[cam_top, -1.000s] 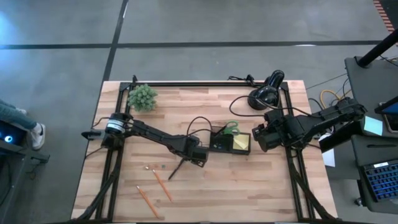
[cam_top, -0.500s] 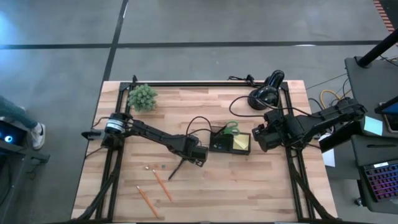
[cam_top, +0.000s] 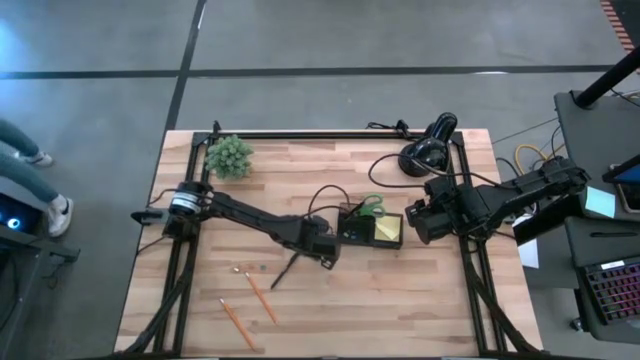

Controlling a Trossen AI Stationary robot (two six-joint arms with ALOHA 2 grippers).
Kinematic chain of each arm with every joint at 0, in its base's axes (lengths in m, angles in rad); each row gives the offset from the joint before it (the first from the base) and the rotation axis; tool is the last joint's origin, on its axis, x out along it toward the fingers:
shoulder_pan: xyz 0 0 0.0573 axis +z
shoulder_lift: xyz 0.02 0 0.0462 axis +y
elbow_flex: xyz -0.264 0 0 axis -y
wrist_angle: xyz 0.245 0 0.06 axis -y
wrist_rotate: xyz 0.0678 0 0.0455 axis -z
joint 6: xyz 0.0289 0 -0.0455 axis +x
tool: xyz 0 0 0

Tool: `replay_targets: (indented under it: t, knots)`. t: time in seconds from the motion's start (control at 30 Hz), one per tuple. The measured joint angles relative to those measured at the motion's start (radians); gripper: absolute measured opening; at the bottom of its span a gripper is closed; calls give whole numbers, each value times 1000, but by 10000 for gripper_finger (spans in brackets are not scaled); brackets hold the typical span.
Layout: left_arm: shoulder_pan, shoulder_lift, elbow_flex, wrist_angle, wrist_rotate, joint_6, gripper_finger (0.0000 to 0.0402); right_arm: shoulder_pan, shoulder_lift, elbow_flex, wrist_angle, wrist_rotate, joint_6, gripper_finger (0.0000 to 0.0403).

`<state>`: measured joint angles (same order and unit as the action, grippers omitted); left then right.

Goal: Pick and place office supplies into organizer
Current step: Put the blue eraser into the black mesh organizer

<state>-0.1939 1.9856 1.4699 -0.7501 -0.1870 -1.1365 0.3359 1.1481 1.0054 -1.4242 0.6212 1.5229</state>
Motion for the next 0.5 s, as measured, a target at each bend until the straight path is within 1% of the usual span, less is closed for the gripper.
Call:
replay_targets:
  t: [0.07, 0.13, 0.23, 0.4, 0.43, 0.5]
  knots:
    - [-3, -10, 29, 31, -32, 61, 49, 0, 0, 0, 0, 0, 2, 219]
    - [-4, -17, 49, 87, -56, 177, 49, 0, 0, 0, 0, 0, 6, 219]
    - [-5, -18, 71, 175, -54, 472, 49, 0, 0, 0, 0, 0, 10, 219]
    - [7, -19, 87, 173, -53, 921, 49, 0, 0, 0, 0, -10, 10, 219]
    - [14, -19, 87, 173, -53, 997, 49, 0, 0, 0, 0, -13, 10, 219]
    - [35, -19, 87, 174, -53, 1098, 49, 0, 0, 0, 0, -19, 11, 219]
